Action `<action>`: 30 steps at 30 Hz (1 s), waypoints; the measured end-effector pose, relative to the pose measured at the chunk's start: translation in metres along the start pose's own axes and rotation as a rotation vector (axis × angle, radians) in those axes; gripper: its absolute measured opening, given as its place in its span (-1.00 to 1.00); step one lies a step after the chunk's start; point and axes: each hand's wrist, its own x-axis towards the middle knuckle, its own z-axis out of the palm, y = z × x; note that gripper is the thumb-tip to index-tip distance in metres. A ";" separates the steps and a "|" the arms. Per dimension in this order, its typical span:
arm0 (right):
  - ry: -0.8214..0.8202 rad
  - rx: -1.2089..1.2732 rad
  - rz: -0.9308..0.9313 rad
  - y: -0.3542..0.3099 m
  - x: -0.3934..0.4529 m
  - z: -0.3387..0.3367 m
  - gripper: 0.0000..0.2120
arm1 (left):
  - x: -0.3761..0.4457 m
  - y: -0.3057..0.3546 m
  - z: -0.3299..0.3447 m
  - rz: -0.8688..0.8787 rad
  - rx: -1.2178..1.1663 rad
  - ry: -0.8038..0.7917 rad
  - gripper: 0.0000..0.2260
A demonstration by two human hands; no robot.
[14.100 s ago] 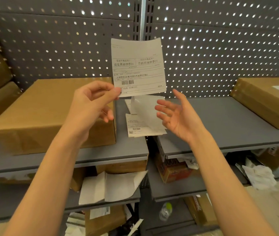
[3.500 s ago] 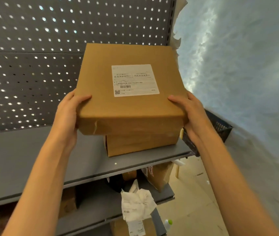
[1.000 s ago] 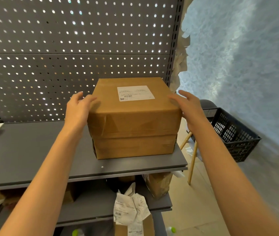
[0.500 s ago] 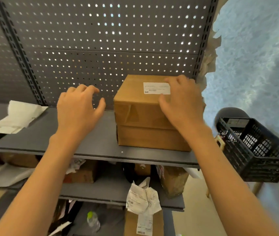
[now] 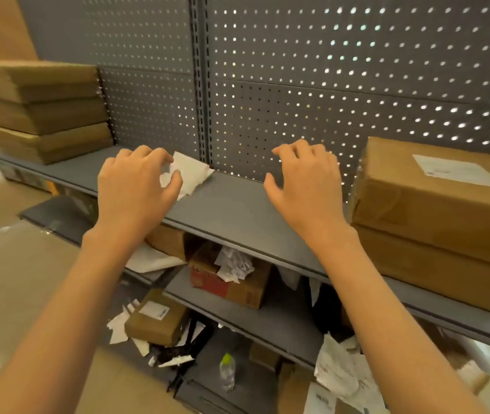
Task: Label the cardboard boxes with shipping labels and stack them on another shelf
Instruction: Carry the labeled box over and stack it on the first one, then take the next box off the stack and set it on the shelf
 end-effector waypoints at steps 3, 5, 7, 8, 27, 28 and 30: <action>-0.019 0.033 -0.029 -0.060 0.018 0.023 -0.75 | 0.000 -0.061 -0.004 -0.034 0.022 0.003 -0.74; -0.022 0.067 -0.048 -0.102 0.031 0.039 -0.74 | 0.004 -0.103 -0.008 -0.049 0.037 0.002 -0.74; -0.021 0.101 -0.068 -0.144 0.045 0.053 -0.73 | 0.008 -0.148 -0.011 -0.064 0.053 0.003 -0.74; -0.024 0.116 -0.076 -0.165 0.052 0.060 -0.72 | 0.010 -0.171 -0.011 -0.071 0.063 0.003 -0.75; 0.000 0.268 -0.165 -0.432 0.186 0.204 -0.73 | 0.079 -0.463 0.036 -0.145 0.145 0.032 -0.79; 0.006 0.279 -0.170 -0.443 0.196 0.213 -0.72 | 0.085 -0.477 0.043 -0.143 0.153 0.035 -0.79; 0.019 0.298 -0.175 -0.463 0.217 0.232 -0.72 | 0.102 -0.503 0.055 -0.139 0.170 0.043 -0.80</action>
